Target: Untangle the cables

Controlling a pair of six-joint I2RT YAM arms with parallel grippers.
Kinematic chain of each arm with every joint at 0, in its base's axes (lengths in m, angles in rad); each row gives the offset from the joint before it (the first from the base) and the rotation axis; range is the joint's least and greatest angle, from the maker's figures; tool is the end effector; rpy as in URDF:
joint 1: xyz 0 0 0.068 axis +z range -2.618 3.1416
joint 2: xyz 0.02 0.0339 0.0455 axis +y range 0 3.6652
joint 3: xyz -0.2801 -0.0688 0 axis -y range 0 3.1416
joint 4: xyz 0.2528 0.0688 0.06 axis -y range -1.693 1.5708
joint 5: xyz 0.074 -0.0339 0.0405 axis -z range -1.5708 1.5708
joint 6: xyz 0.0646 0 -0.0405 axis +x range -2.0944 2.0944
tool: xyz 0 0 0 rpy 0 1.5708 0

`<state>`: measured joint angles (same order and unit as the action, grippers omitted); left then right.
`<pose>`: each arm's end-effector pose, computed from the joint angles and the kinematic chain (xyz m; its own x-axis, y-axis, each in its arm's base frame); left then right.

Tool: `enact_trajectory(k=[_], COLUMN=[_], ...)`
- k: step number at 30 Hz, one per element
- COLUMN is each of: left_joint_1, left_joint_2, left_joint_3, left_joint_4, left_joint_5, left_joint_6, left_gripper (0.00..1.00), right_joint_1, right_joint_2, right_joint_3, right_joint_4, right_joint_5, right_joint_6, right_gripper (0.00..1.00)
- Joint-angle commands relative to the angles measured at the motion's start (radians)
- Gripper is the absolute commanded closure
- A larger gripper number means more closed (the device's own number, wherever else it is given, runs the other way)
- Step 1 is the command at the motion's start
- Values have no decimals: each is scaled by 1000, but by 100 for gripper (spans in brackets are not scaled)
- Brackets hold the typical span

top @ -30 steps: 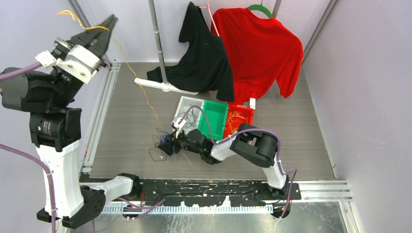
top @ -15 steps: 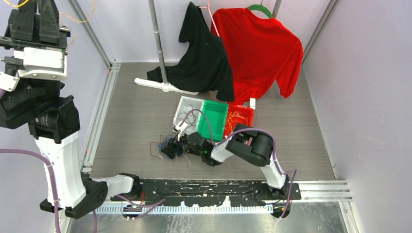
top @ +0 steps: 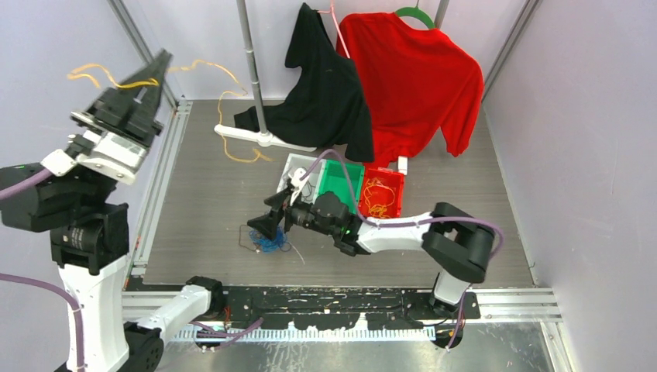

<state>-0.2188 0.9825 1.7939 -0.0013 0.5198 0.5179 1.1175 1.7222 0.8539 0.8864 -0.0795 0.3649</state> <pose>0.0758 -0.0497 0.6654 0.8731 0.2460 -0.4209 0.1041 0.7494 0.6539 0.1748 0.3706 0.2387 -0.3248 0.1455 -0.9345 -0.8725 0.3353 0.3555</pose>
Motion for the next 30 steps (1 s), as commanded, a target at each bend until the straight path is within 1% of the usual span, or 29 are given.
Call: enact_trajectory(k=[1,4,7,13,16,21,26,30], left_joint_1=[-3,-3,-4,-3,-4,-2,-3,-3], left_joint_2=[-64,-98,-126,-161,-171,-176,-180,-179], left_joint_3=[-132,-192,-241,-308,-323,-340,-358,-360], left_joint_4=[-112,-158,-186,-244,-277,-298,-316,-319], left_joint_5=[104,131,140,213,257,288,303,306], left_joint_6=[-108,-150,-200,-284,-313,-364,-374,-375], left_gripper=[100,100,100,100,100,100,100,100], right_joint_1=[-4,-7,-10,-22,-38,-76,-90,-94], right_joint_2=[-118,-192,-258,-330,-355,-343,-319,-307], right_joint_3=[39,7,9,52,61,97,124,144], right_joint_4=[-78,-78,-122,-202,-210,-176,-106,-104], right_joint_5=[-62,-54,-42,-44,-24,-79,-123,-178], right_joint_6=[-44,-66,-86,-109,-107,-61,-31,-38], right_gripper=[8,8,8,8,8,8,10,12])
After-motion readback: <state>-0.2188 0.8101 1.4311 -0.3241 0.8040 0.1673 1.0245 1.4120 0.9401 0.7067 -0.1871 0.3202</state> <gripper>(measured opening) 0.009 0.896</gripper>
